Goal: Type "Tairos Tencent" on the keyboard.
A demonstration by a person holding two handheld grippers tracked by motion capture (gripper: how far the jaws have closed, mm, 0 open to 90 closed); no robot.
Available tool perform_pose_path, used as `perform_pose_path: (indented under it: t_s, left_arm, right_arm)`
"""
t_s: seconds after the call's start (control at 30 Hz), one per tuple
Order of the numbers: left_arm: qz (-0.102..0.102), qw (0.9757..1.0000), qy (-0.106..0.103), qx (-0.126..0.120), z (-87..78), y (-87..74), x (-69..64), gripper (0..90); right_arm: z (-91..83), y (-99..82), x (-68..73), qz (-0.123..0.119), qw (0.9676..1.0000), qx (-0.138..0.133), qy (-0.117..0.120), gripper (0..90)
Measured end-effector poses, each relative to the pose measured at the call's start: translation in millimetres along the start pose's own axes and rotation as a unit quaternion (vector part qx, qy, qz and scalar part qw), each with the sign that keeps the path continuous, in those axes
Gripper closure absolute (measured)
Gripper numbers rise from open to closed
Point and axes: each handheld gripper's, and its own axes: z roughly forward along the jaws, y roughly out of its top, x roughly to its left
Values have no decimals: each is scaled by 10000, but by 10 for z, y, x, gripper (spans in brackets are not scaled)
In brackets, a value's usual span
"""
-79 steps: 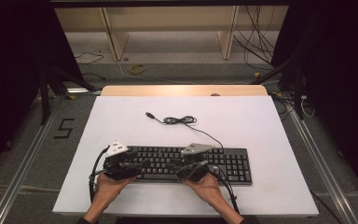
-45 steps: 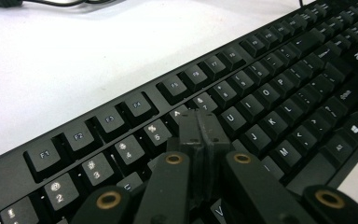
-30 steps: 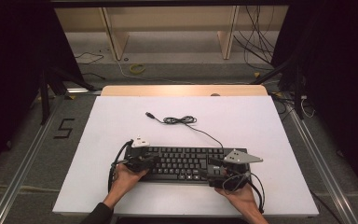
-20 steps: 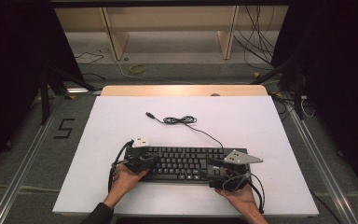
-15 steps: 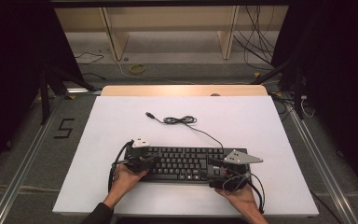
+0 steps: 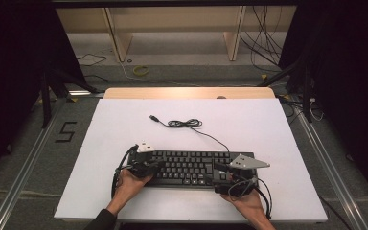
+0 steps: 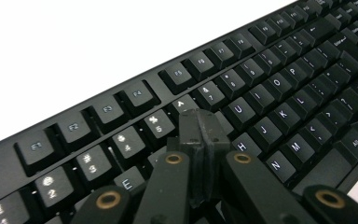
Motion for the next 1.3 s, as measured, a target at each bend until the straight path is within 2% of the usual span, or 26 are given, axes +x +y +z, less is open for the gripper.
perform_pose_path:
  t_s: [0.3,0.53,0.83,1.1,1.3]
  left_arm:
    - [-123,9996,-28,-235,-118,40,33,855]
    - [-204,9990,-110,-386,-227,56,55,791]
    - [-280,9968,-370,-654,-375,21,77,626]
    - [-319,9954,-394,-814,-486,-42,71,465]
    - [-338,9940,-391,-962,-563,-78,69,401]
  right_arm:
    - [-8,5,-8,3,10000,-10,0,346]
    - [-15,9,-10,10,10000,-27,-7,346]
    - [-38,9,-21,3,10000,-45,-31,344]
    - [-74,-7,-46,30,10000,-71,-62,344]
    - [-78,-14,-42,22,10000,-69,-48,344]
